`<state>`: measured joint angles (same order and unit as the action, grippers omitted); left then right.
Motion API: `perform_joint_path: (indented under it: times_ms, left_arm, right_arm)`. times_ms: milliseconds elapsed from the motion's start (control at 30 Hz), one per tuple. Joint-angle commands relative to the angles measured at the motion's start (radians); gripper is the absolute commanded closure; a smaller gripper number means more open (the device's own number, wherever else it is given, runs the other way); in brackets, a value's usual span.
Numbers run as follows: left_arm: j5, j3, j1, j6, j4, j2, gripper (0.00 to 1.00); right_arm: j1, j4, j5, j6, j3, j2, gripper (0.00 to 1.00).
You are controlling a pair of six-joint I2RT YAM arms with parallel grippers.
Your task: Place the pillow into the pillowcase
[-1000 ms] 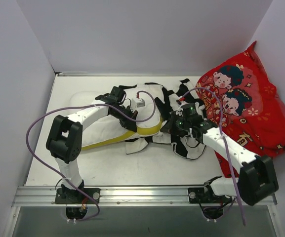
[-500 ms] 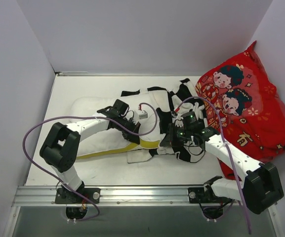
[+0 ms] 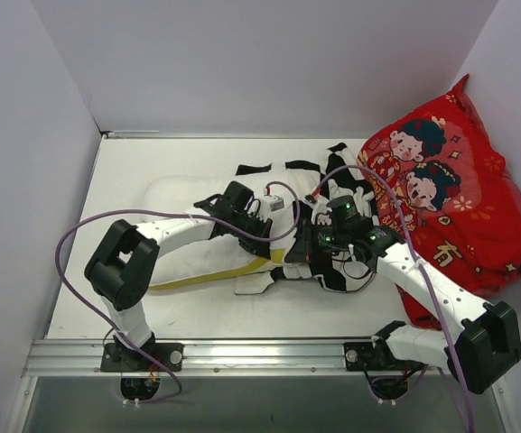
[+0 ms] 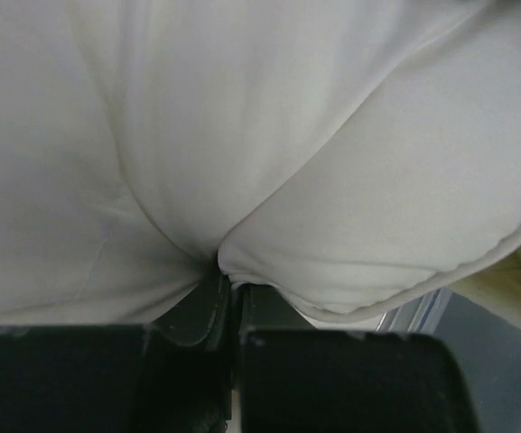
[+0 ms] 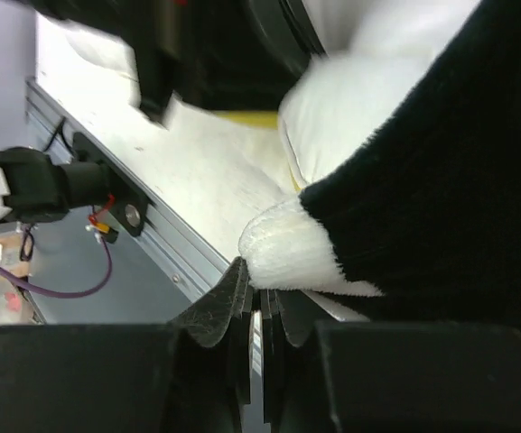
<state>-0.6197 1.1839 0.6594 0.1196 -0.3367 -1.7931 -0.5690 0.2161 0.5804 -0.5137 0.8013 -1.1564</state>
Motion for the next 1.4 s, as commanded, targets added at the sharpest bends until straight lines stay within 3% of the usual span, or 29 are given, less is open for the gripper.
perform_joint_path:
  times_ms: [0,33,67,133,167,200,267,433,533,667,767,933,1100,1367]
  left_arm:
    - [0.057,-0.078,0.025,-0.01,0.096,0.047,1.0]
    - [0.06,-0.155,0.022,-0.03,0.096,0.07,1.0]
    - [0.057,-0.194,0.019,-0.056,0.087,0.128,1.0]
    - [0.04,-0.269,0.019,-0.151,0.061,0.219,1.0]
    - [0.022,-0.324,0.022,-0.182,0.03,0.248,1.0]
    - [0.012,-0.345,0.034,-0.23,0.013,0.277,1.0]
    - [0.02,-0.374,0.058,-0.261,-0.028,0.348,1.0]
    - [0.0,-0.328,0.111,-0.304,-0.096,0.423,0.58]
    - [0.087,-0.264,0.109,-0.311,-0.131,0.452,0.48]
    - [0.127,-0.146,0.056,-0.359,-0.217,0.452,0.47]
    - [0.097,-0.113,0.048,-0.457,-0.254,0.468,0.46]
    - [0.038,-0.219,0.054,-0.695,-0.203,0.477,0.39]
    - [0.005,-0.28,0.06,-0.698,-0.062,0.434,0.39]
    - [-0.025,-0.377,0.103,-0.698,0.092,0.466,0.38]
  right_arm:
    - [0.017,0.011,0.121,-0.039,0.098,0.007,1.0]
    - [0.03,0.035,0.133,-0.028,0.101,0.007,0.98]
    - [0.062,0.063,0.154,-0.013,0.105,0.007,0.81]
    - [0.101,0.15,0.173,0.047,0.119,0.006,0.66]
    - [0.133,0.179,0.179,0.064,0.124,0.004,0.53]
    - [0.158,0.199,0.183,0.073,0.127,0.003,0.51]
    - [0.188,0.232,0.179,0.121,0.15,-0.006,0.51]
    - [0.21,0.273,0.076,0.262,0.258,-0.132,0.52]
    - [0.213,0.302,-0.017,0.332,0.372,-0.239,0.52]
    - [0.233,0.362,-0.07,0.394,0.541,-0.374,0.58]
    - [0.242,0.491,0.024,0.386,0.644,-0.45,0.61]
    - [0.184,0.548,0.072,0.304,0.564,-0.352,0.54]
    - [0.003,0.588,-0.042,0.348,0.55,-0.325,0.51]
    - [0.021,0.677,-0.139,0.376,0.388,-0.312,0.5]
